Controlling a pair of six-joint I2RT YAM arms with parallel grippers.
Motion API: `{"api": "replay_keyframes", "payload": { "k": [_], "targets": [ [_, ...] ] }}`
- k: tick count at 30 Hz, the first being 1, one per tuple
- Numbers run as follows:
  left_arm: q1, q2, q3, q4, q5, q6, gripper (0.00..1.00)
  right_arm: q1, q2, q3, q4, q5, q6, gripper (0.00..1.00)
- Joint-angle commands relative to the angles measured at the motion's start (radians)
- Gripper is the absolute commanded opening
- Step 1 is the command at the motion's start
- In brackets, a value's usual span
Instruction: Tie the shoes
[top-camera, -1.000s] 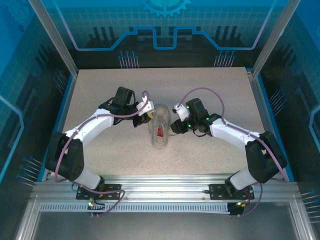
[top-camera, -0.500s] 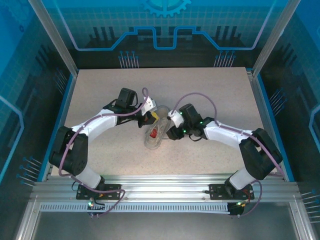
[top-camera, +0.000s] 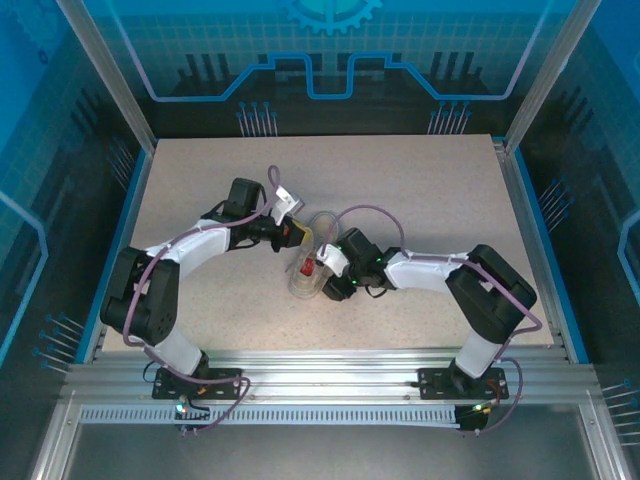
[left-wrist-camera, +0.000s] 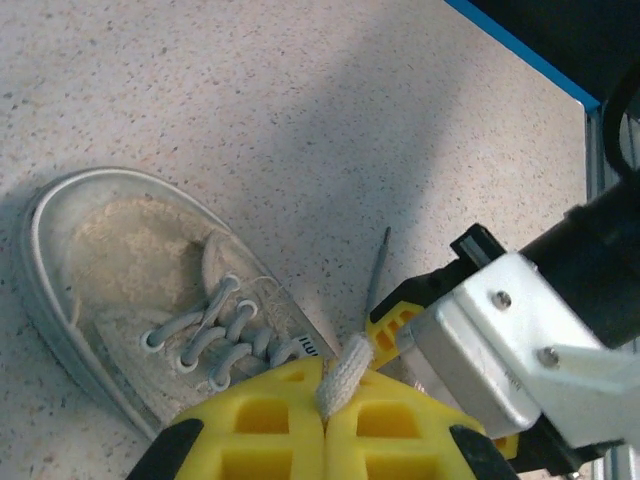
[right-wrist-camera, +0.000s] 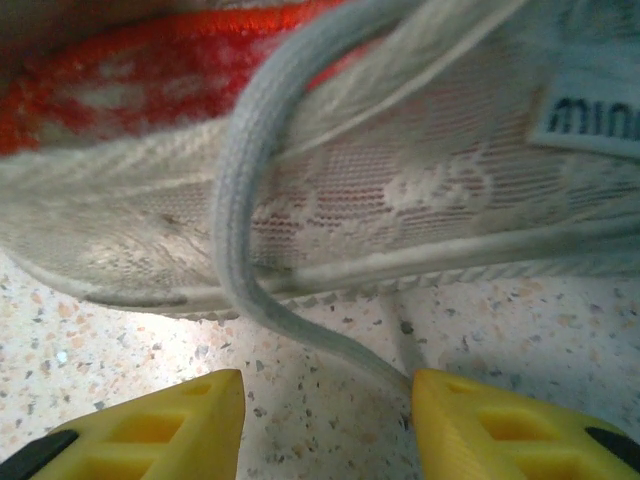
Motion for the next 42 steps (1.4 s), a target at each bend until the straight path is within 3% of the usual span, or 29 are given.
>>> {"api": "replay_keyframes", "payload": {
  "k": [1, 3, 6, 11, 22, 27, 33, 42],
  "targets": [
    [0.004, 0.004, -0.004, 0.032, 0.062, -0.079, 0.0, 0.02, 0.026, -0.001, 0.068, 0.013, -0.031, 0.47],
    [0.004, -0.004, -0.011, 0.039, 0.06, -0.086, 0.0, 0.026, 0.032, -0.001, 0.084, 0.027, -0.03, 0.37],
    [0.004, -0.026, -0.035, 0.062, 0.057, -0.095, 0.0, 0.033, -0.008, -0.052, 0.151, 0.079, -0.01, 0.01],
    [-0.021, -0.092, -0.062, 0.057, 0.019, -0.078, 0.0, 0.03, -0.181, -0.184, 0.221, 0.168, 0.038, 0.0],
    [-0.138, -0.262, -0.143, 0.141, -0.073, -0.101, 0.0, -0.004, -0.482, -0.259, 0.067, 0.224, 0.124, 0.0],
    [-0.151, -0.285, -0.165, 0.162, -0.083, -0.137, 0.0, -0.068, -0.529, -0.226, -0.048, 0.227, 0.148, 0.0],
    [-0.151, -0.268, -0.208, 0.215, -0.07, -0.167, 0.0, -0.155, -0.52, -0.156, -0.16, 0.129, 0.188, 0.0],
    [-0.15, -0.233, -0.233, 0.299, -0.025, -0.188, 0.0, -0.163, -0.493, -0.135, -0.15, -0.002, 0.181, 0.0]
  ]
}}
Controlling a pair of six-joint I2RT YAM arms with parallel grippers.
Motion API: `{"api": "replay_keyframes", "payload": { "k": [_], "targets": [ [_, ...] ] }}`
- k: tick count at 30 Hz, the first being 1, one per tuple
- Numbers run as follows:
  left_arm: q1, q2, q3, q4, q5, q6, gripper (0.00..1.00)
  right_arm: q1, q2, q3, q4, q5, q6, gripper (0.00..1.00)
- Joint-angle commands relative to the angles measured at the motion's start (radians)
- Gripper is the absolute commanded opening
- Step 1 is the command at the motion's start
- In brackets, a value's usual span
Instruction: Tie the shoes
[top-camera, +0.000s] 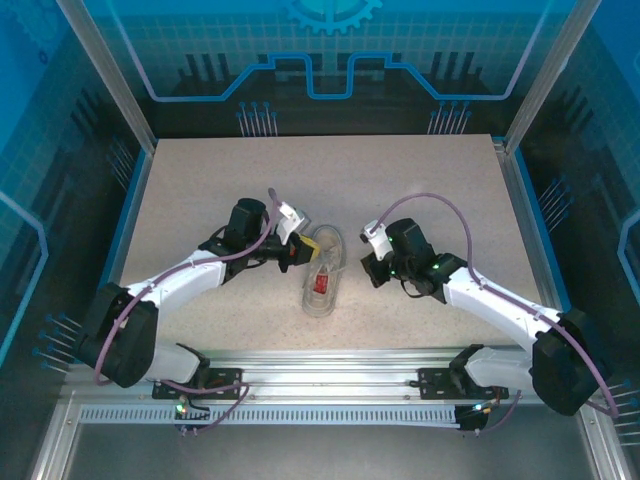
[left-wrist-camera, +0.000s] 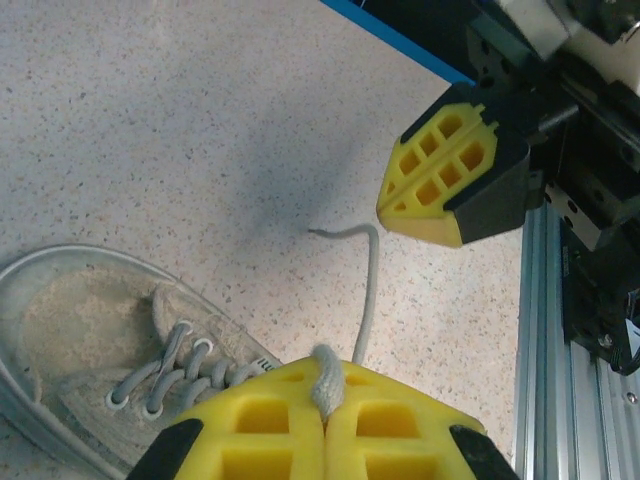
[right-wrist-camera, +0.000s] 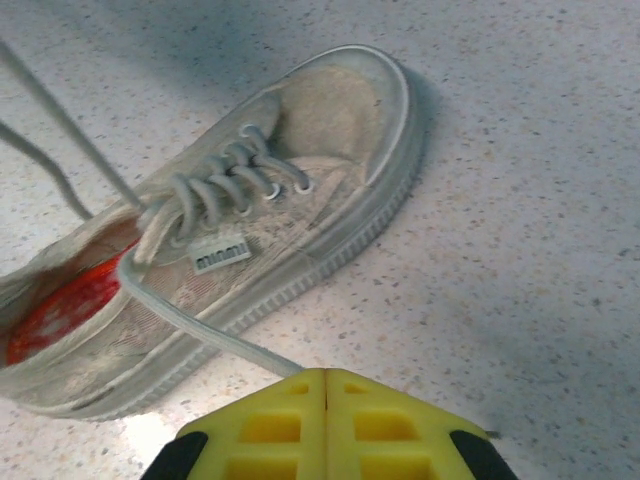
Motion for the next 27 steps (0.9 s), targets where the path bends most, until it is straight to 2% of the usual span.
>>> {"api": "replay_keyframes", "payload": {
  "k": [1, 4, 6, 8, 11, 18, 27],
  "targets": [
    [-0.004, 0.008, -0.009, 0.076, 0.056, -0.004, 0.0, -0.004, 0.017, 0.011, -0.021, -0.073, -0.008, 0.0],
    [-0.001, 0.01, 0.0, 0.045, 0.061, 0.018, 0.0, -0.004, 0.009, -0.005, -0.013, -0.085, -0.045, 0.0],
    [0.001, 0.012, 0.003, 0.044, 0.078, 0.024, 0.0, -0.003, -0.008, -0.017, -0.001, -0.081, -0.056, 0.1],
    [0.005, 0.024, 0.009, 0.043, 0.104, 0.023, 0.0, -0.003, -0.028, -0.037, 0.034, -0.09, -0.067, 0.25],
    [0.006, 0.04, 0.016, 0.04, 0.13, 0.018, 0.0, 0.004, -0.037, -0.053, 0.102, -0.121, -0.071, 0.37],
    [0.006, 0.051, 0.02, 0.083, 0.139, -0.031, 0.0, 0.088, 0.068, -0.02, 0.275, -0.148, -0.084, 0.51],
    [0.006, 0.077, 0.054, 0.106, 0.142, -0.147, 0.0, 0.191, 0.25, 0.039, 0.502, -0.114, -0.078, 0.59]
  ]
}}
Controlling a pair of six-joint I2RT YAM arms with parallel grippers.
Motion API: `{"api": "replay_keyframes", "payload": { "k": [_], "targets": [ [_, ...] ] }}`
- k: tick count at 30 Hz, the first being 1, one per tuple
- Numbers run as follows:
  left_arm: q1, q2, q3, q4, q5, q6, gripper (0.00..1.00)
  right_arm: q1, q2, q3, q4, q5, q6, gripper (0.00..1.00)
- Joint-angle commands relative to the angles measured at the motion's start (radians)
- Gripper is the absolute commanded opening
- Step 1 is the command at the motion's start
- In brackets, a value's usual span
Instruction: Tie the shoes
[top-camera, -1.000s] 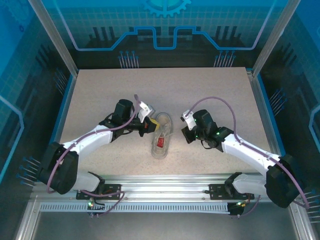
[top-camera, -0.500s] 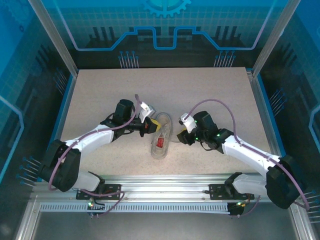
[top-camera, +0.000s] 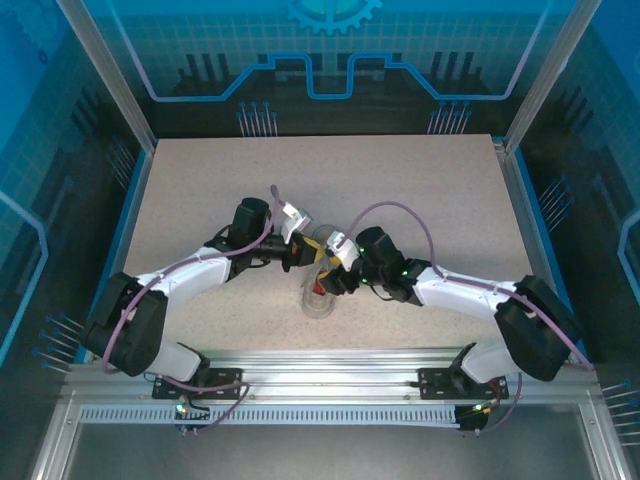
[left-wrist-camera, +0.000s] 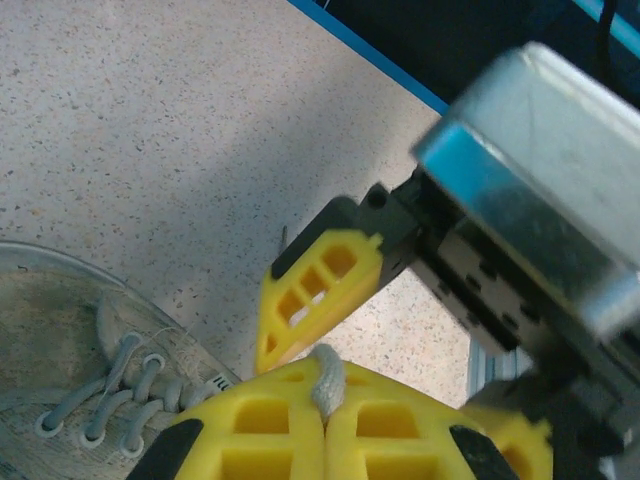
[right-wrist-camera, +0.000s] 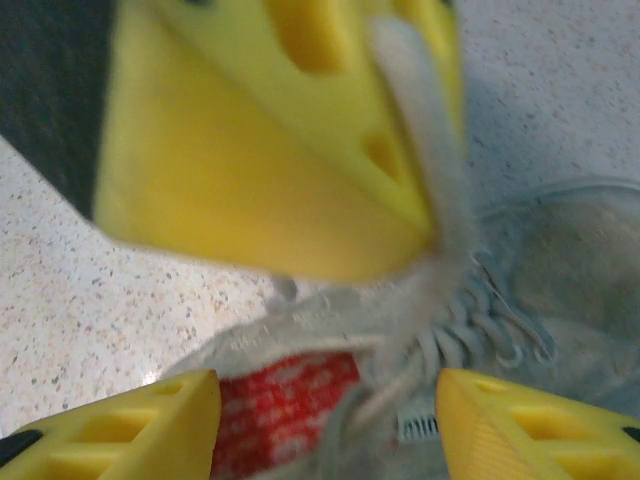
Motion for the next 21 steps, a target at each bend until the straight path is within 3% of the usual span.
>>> {"api": "replay_keyframes", "payload": {
  "k": [1, 6, 8, 12, 14, 16, 21],
  "targets": [
    [0.004, 0.007, 0.049, 0.045, 0.042, -0.055, 0.0, 0.029, 0.038, 0.048, 0.148, 0.017, -0.003, 0.6],
    [0.004, 0.007, 0.069, 0.018, 0.043, -0.078, 0.0, 0.032, 0.079, 0.048, 0.231, 0.05, 0.031, 0.6],
    [0.004, 0.01, 0.071, 0.016, 0.047, -0.087, 0.0, 0.031, 0.092, 0.045, 0.259, 0.054, 0.04, 0.54],
    [0.004, 0.011, 0.07, 0.001, 0.039, -0.082, 0.0, 0.032, 0.105, 0.031, 0.29, 0.053, 0.048, 0.1],
    [0.004, 0.008, 0.068, -0.011, 0.036, -0.069, 0.0, 0.032, 0.101, 0.02, 0.293, 0.053, 0.045, 0.0],
    [0.006, 0.004, 0.066, -0.025, 0.033, -0.049, 0.01, 0.032, 0.096, 0.011, 0.294, 0.056, 0.038, 0.0],
    [0.008, -0.022, 0.057, -0.032, 0.04, -0.007, 0.29, 0.032, 0.084, -0.017, 0.309, 0.057, 0.038, 0.0]
  ]
}}
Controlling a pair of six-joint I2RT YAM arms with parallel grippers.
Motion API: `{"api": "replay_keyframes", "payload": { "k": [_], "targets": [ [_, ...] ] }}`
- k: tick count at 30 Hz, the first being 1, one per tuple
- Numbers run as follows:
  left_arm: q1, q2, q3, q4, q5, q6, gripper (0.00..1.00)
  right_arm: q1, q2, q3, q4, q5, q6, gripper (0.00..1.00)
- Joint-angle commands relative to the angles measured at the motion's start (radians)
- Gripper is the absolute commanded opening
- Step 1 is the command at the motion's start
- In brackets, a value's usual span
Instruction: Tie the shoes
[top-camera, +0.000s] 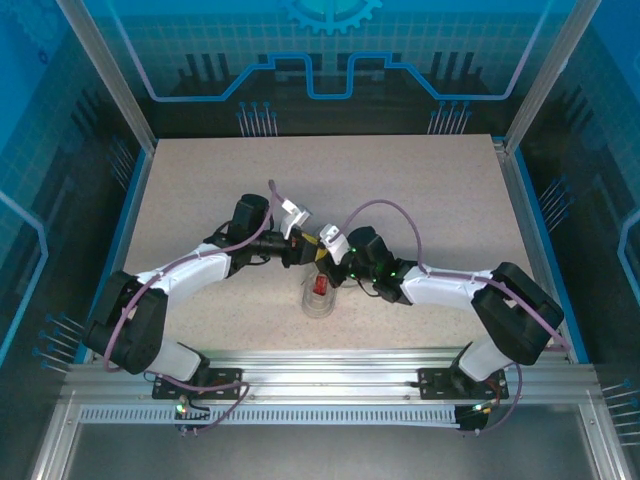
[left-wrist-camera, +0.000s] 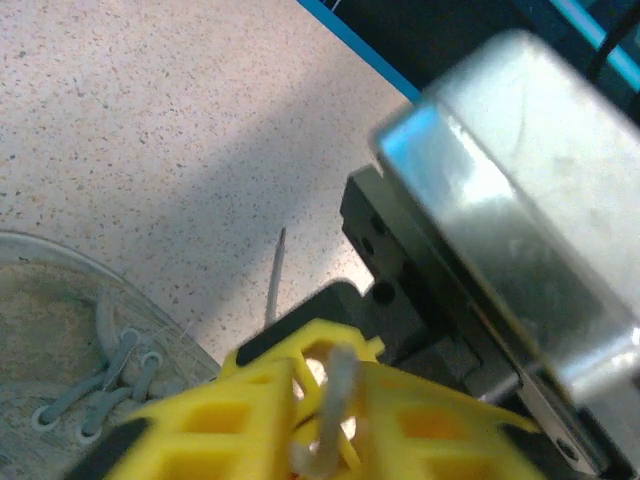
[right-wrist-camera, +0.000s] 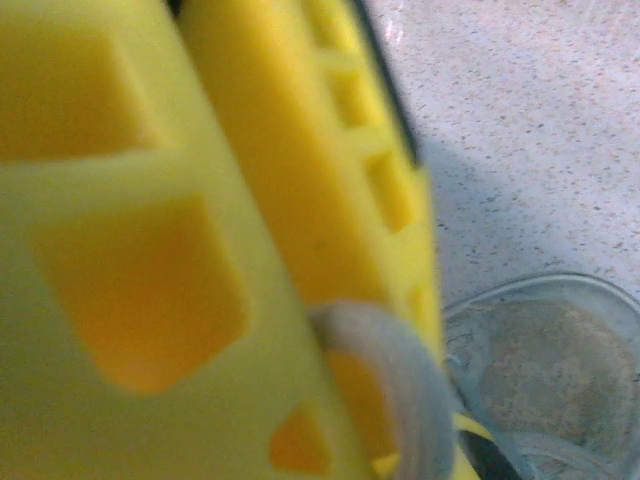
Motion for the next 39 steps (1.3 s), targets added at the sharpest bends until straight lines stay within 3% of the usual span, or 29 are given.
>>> {"api": "replay_keyframes", "payload": {
  "k": [1, 3, 5, 21, 32, 35, 36, 37, 39],
  "targets": [
    [0.002, -0.039, 0.021, 0.012, 0.032, 0.042, 0.34, 0.012, -0.017, -0.015, 0.075, -0.021, -0.007, 0.0],
    [0.019, -0.07, -0.003, 0.046, 0.026, 0.035, 0.45, 0.013, -0.018, -0.015, 0.071, -0.026, -0.008, 0.0],
    [0.039, -0.098, -0.028, 0.08, 0.026, 0.028, 0.48, 0.013, -0.016, -0.011, 0.066, -0.031, -0.009, 0.0],
    [0.023, -0.104, -0.157, 0.232, 0.037, 0.097, 0.4, 0.005, -0.005, 0.018, 0.031, -0.076, -0.006, 0.0],
    [0.014, -0.065, -0.131, 0.224, 0.065, 0.102, 0.21, 0.001, -0.002, 0.022, 0.021, -0.085, -0.004, 0.0],
    [0.011, -0.063, -0.124, 0.221, 0.074, 0.1, 0.0, 0.001, 0.0, 0.023, 0.019, -0.087, -0.004, 0.0],
    [0.011, -0.067, -0.121, 0.215, 0.075, 0.103, 0.0, 0.001, 0.0, 0.023, 0.018, -0.087, -0.002, 0.0],
    [0.011, -0.073, -0.12, 0.209, 0.073, 0.105, 0.0, 0.001, -0.002, 0.023, 0.014, -0.084, -0.001, 0.06],
    [0.011, -0.093, -0.123, 0.203, 0.049, 0.109, 0.0, -0.001, -0.024, 0.022, -0.013, -0.087, -0.012, 0.27]
  ]
}}
